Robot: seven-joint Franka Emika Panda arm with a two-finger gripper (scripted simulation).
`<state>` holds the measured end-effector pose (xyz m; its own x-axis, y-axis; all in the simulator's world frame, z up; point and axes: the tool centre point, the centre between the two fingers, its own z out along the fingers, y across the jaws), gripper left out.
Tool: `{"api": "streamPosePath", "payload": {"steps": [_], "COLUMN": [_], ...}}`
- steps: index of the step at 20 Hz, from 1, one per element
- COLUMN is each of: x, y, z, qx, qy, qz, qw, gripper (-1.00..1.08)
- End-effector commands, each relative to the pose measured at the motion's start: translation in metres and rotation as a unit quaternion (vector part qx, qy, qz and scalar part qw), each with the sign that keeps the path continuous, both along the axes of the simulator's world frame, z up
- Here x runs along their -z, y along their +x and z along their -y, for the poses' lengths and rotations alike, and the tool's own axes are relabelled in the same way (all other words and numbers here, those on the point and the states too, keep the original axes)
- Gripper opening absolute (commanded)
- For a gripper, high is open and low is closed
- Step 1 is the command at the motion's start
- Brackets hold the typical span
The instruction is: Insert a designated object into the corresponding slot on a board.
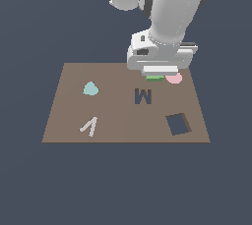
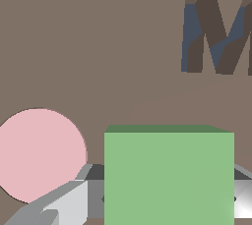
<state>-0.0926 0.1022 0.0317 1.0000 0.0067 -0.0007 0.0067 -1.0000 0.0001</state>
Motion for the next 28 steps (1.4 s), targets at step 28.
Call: {"api": "streamPosePath", "payload": {"steps": [28], "x": [-0.007], "y": [0.131], "z": [-0.075], "qx": [0.485], "qy": [0.0], "qz": [0.0], "qw": [0.8743], "gripper": [-1.0]}}
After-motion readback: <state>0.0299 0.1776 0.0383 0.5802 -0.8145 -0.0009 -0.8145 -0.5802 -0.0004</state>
